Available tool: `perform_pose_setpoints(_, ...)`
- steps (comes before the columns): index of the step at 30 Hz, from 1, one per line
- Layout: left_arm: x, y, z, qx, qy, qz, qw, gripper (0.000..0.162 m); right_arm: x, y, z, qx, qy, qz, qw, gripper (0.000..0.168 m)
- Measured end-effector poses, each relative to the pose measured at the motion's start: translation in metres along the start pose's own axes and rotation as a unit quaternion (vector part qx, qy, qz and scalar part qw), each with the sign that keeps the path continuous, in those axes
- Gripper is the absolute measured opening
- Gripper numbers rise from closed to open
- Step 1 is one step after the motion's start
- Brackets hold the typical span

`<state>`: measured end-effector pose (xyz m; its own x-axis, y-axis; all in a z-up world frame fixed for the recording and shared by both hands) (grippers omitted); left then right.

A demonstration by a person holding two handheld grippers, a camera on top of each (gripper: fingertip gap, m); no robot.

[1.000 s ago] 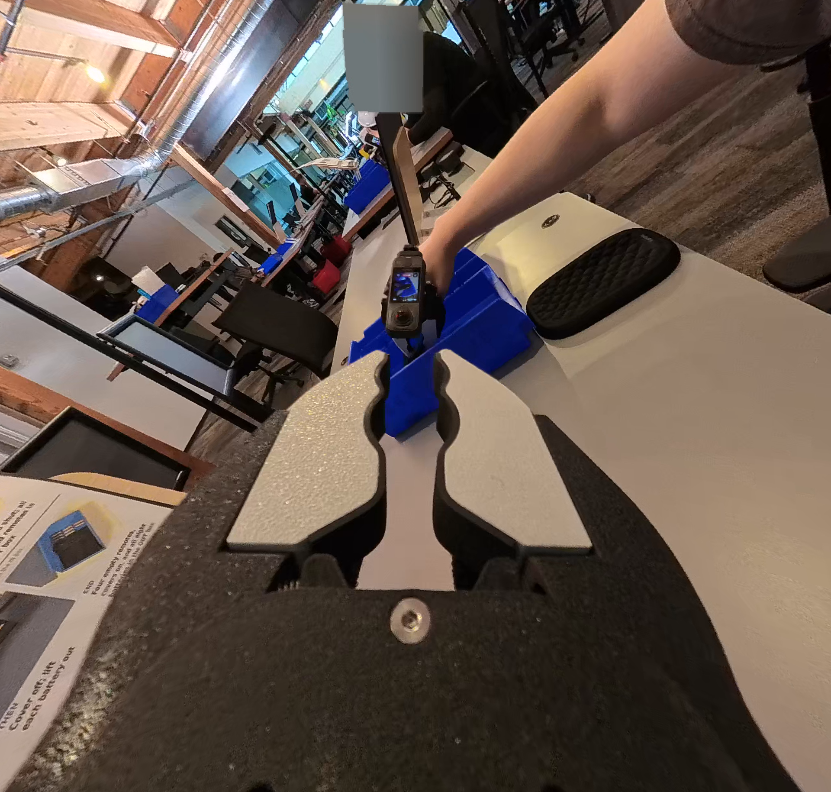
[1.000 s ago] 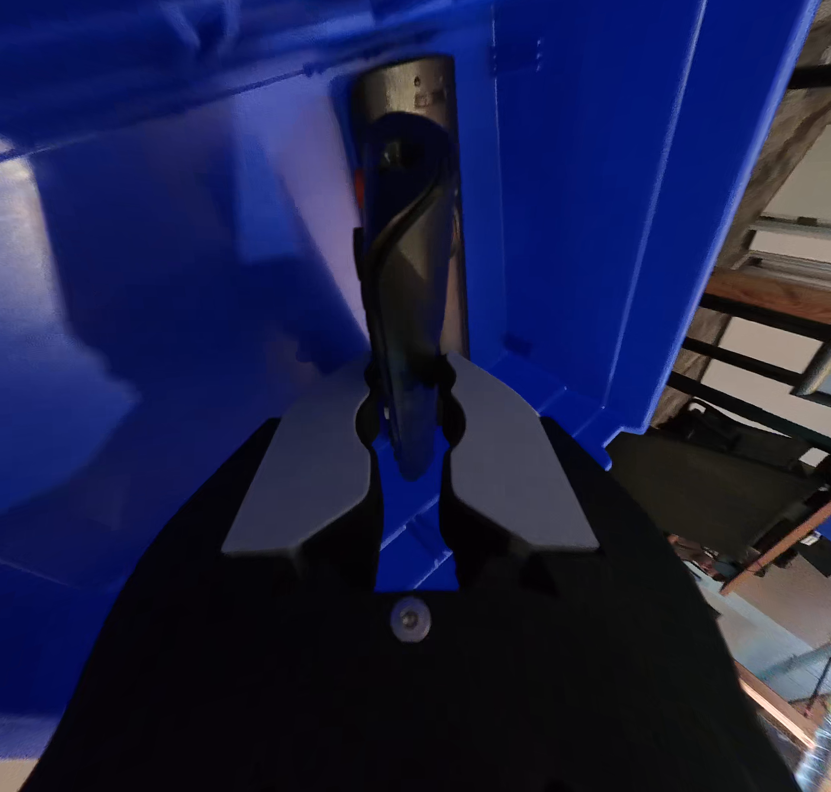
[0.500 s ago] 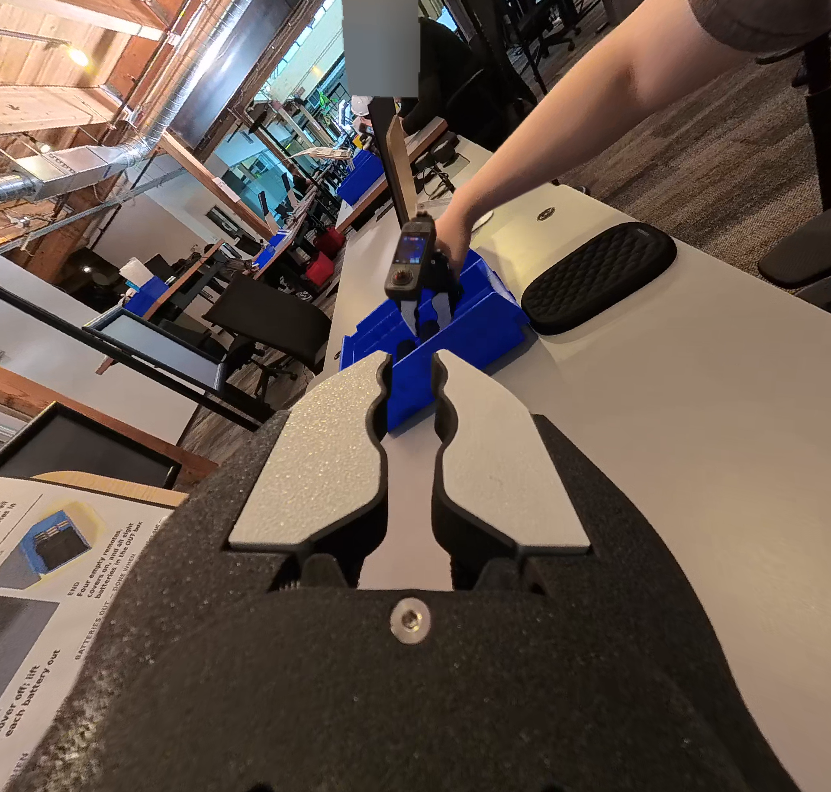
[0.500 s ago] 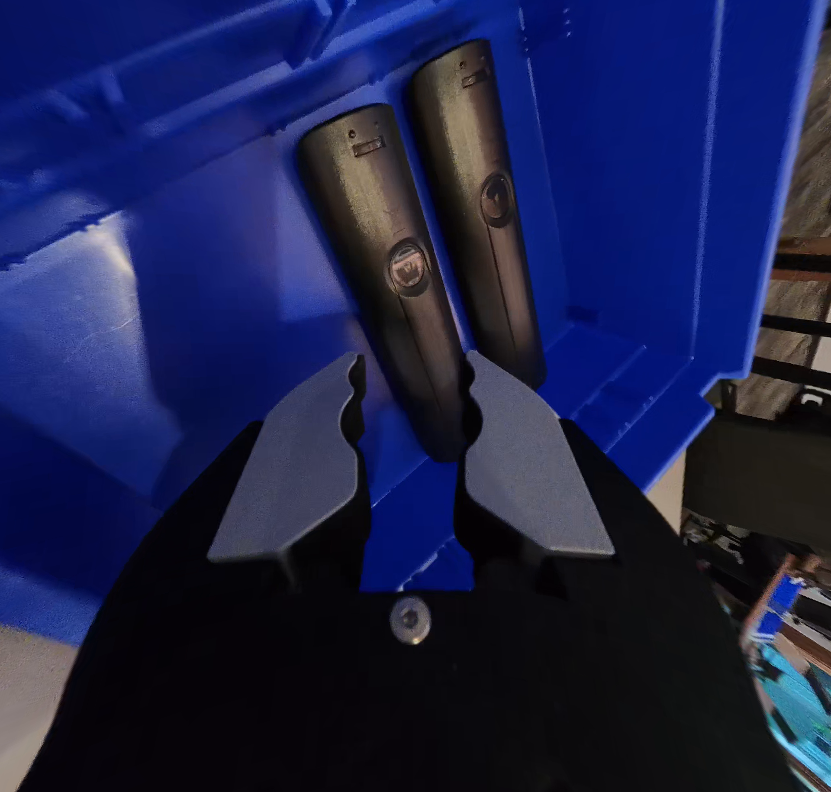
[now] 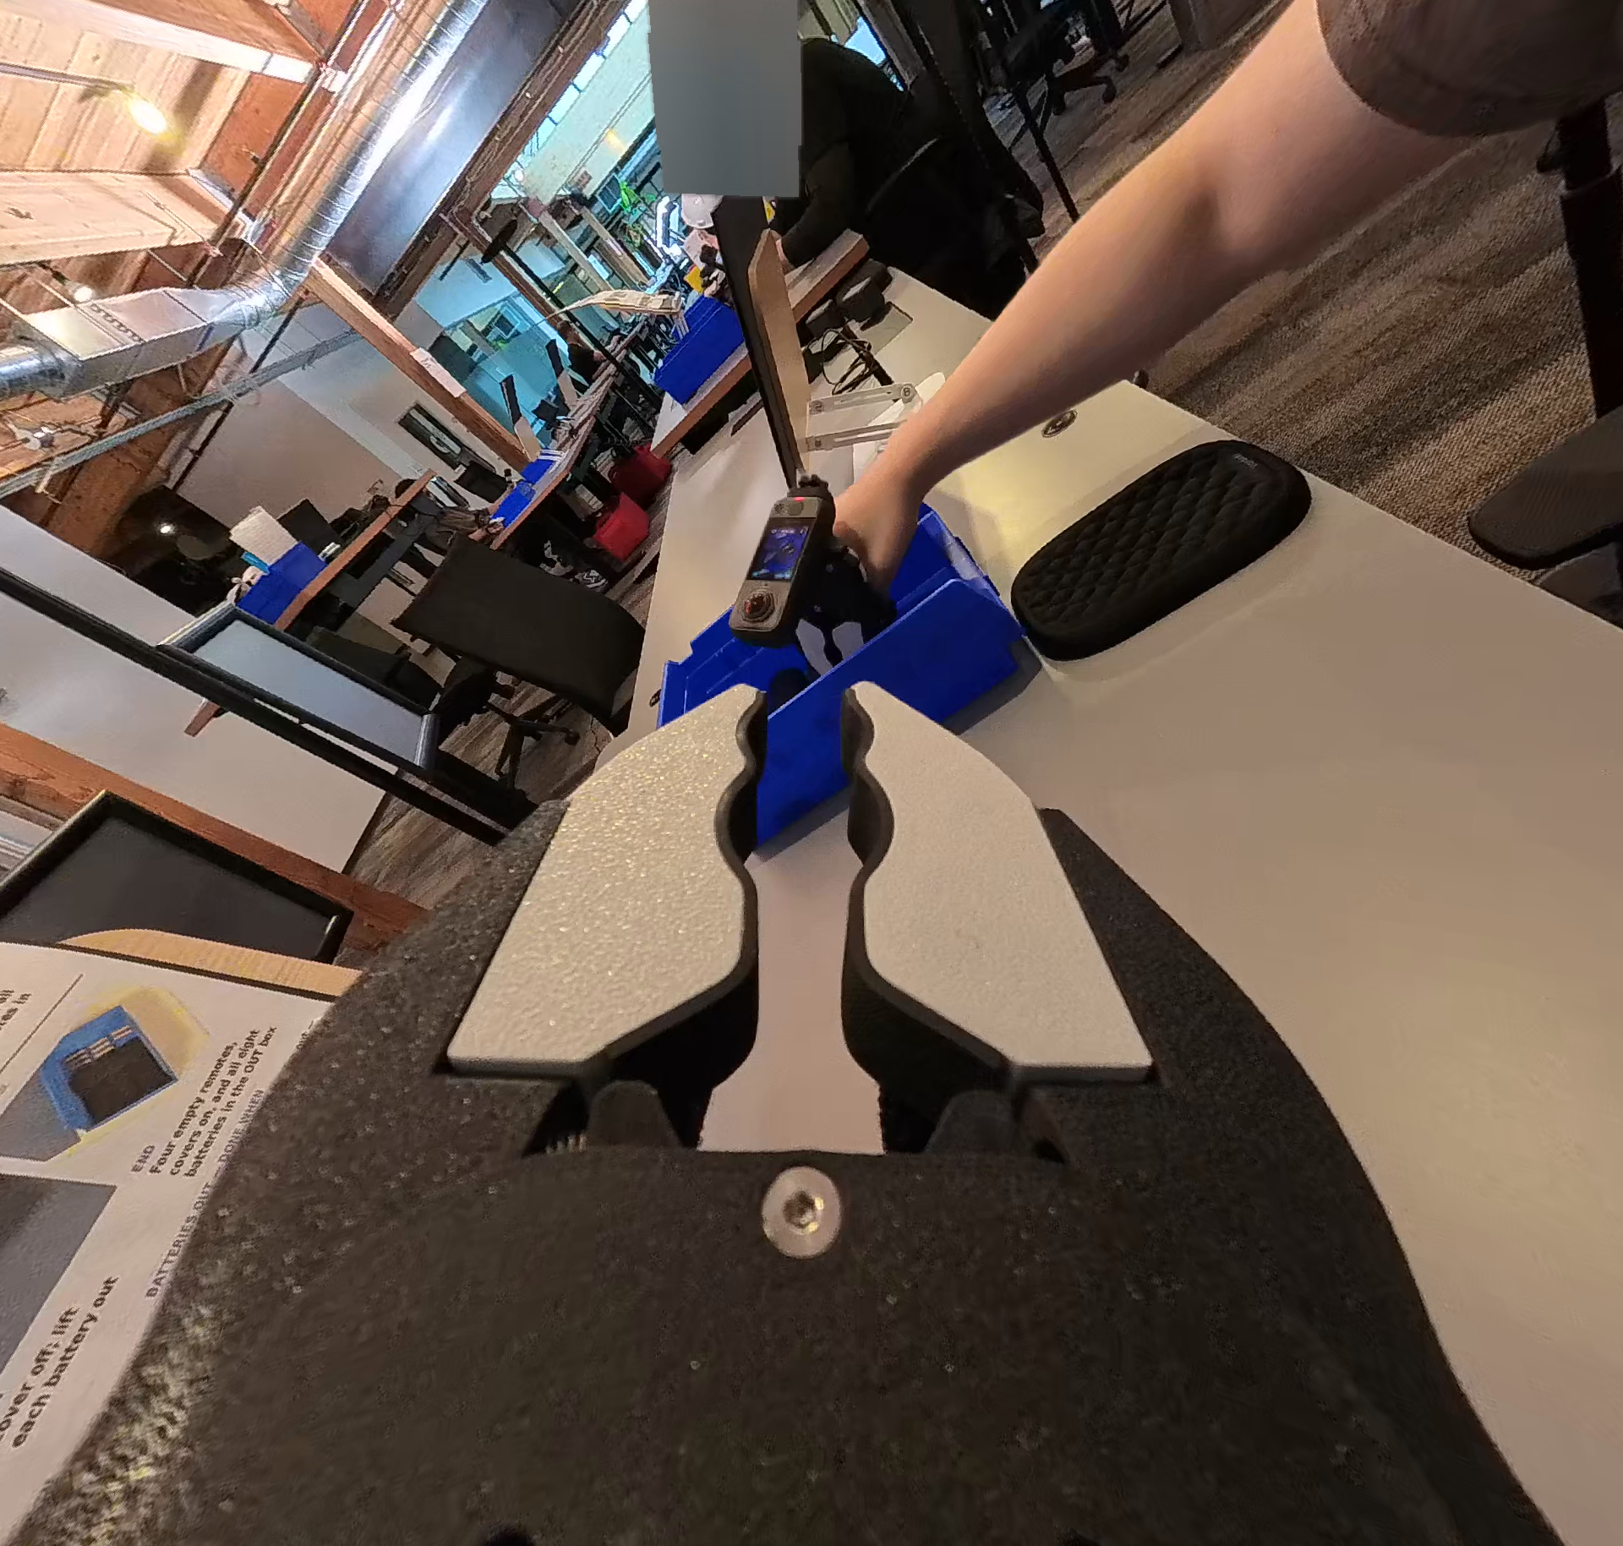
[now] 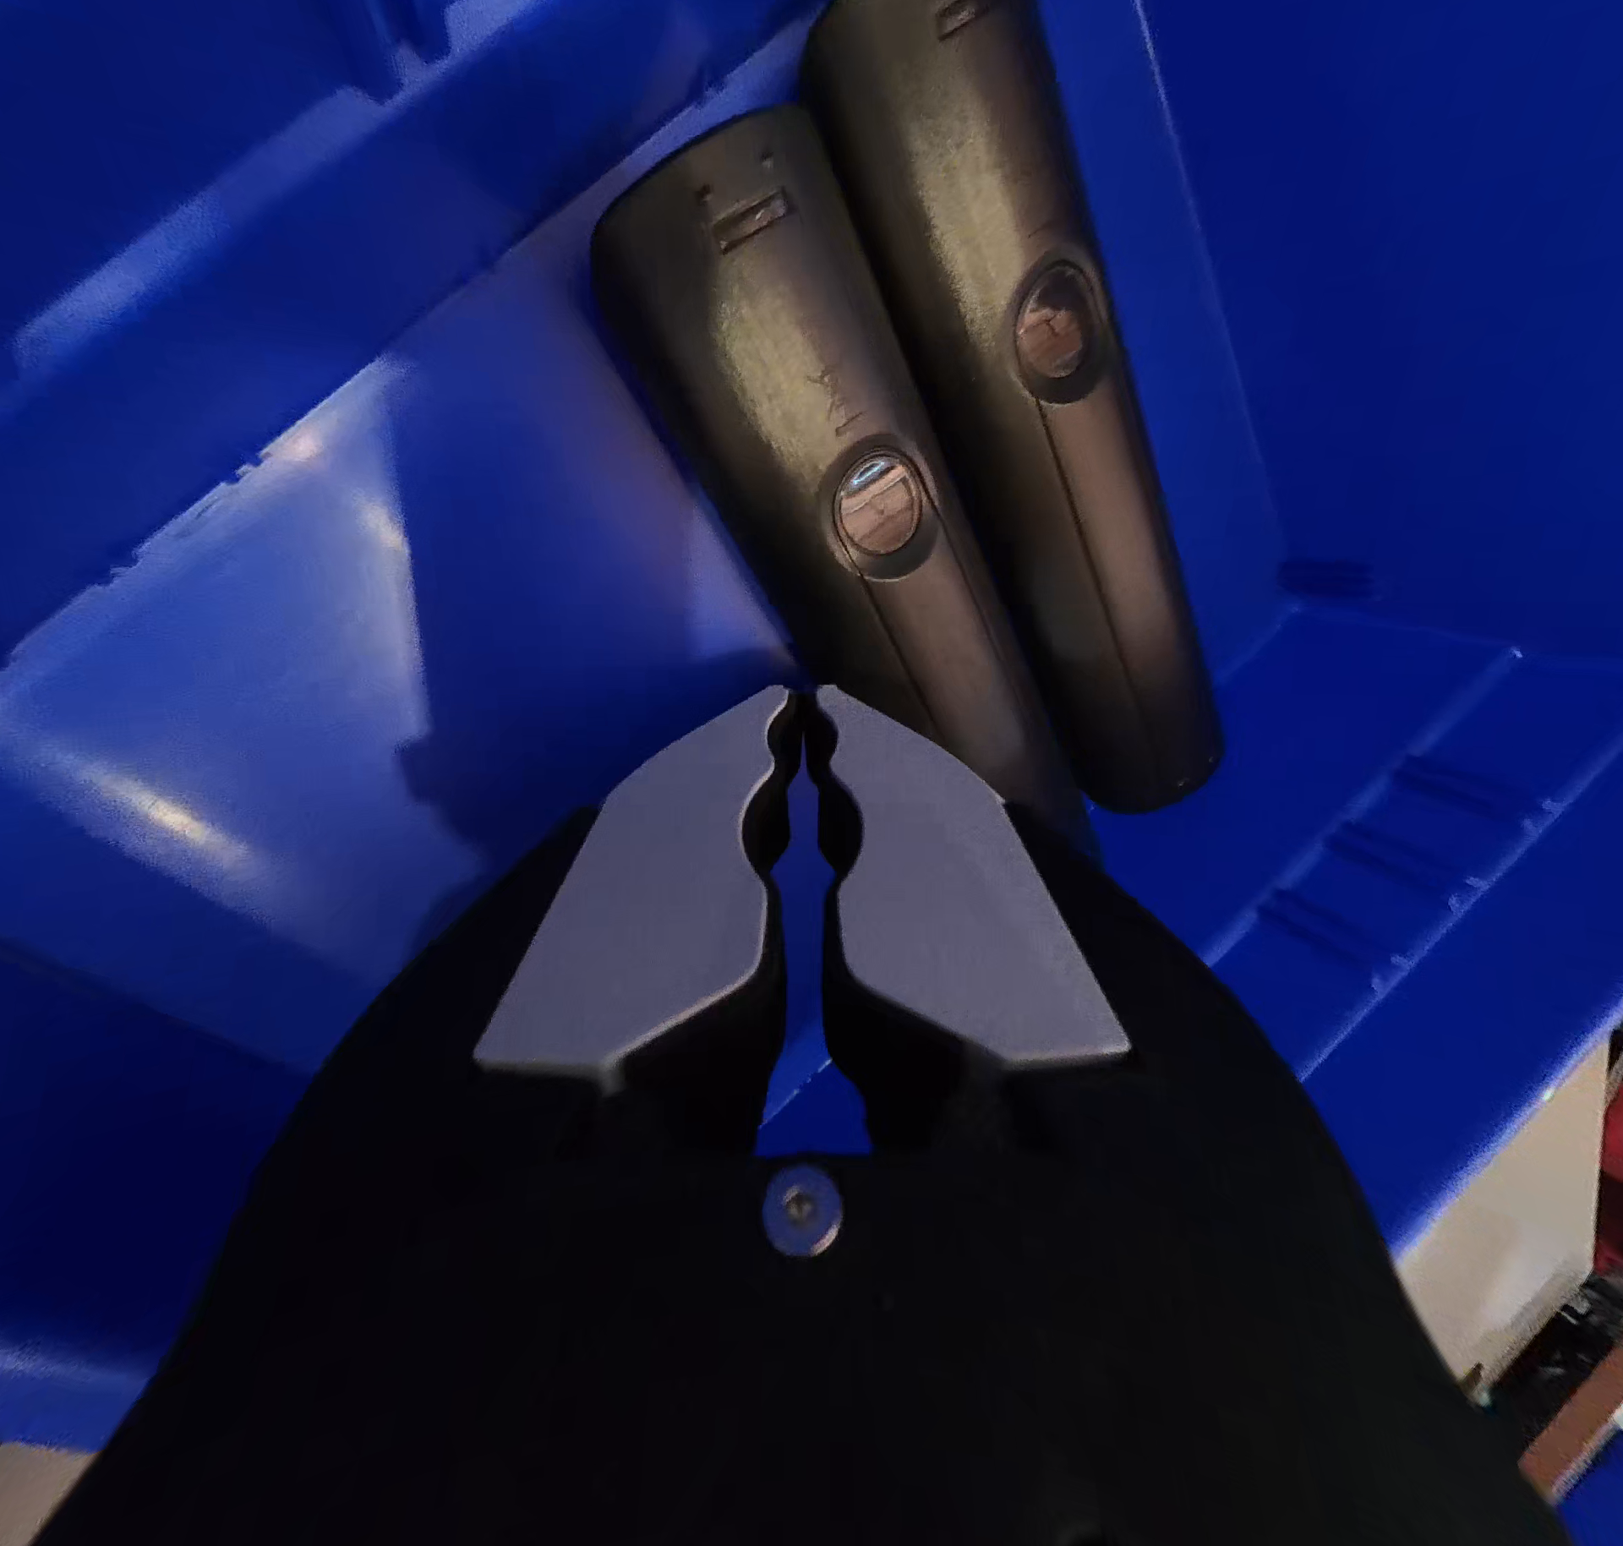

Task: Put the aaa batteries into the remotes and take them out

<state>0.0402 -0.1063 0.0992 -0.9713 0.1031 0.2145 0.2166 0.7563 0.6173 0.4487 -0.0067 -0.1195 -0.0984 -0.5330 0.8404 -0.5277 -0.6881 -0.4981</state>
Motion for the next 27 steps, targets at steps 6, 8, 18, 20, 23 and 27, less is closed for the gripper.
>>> perform_pose_setpoints(6,0.002,0.001,0.0,0.0,0.002,-0.002,1.0,0.015,-0.007,-0.006,-0.004,-0.007,0.003,0.036,0.999,0.002)
perform_pose_setpoints(8,0.004,0.001,0.0,-0.002,0.004,-0.005,1.0,0.015,-0.006,-0.007,-0.004,-0.018,-0.002,0.033,0.999,0.003)
perform_pose_setpoints(18,0.067,0.03,0.017,0.066,0.085,-0.114,0.988,0.018,0.125,-0.059,-0.054,-0.143,-0.185,0.098,0.967,0.01)
perform_pose_setpoints(20,0.091,0.035,0.028,0.092,0.131,-0.153,0.975,0.019,0.154,-0.055,-0.079,-0.166,-0.244,0.1,0.95,0.015)
perform_pose_setpoints(23,0.13,0.037,0.047,0.16,0.196,-0.194,0.948,0.021,0.178,-0.037,-0.117,-0.178,-0.321,0.06,0.928,0.022)
perform_pose_setpoints(27,0.18,0.03,0.076,0.235,0.301,-0.232,0.895,0.021,0.192,-0.022,-0.159,-0.161,-0.37,0.018,0.915,0.026)
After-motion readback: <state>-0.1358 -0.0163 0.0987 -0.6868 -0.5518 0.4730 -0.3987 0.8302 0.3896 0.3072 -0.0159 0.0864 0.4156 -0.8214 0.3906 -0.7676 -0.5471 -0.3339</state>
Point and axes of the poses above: each gripper's, where its closed fingertips meet, x back along the fingers, z out of its underside, y = z × x across the jaws, the point moved 5 cm from there along x, back along the fingers, and after that the axes turned 7 degrees about z, right-handed, at the moved point
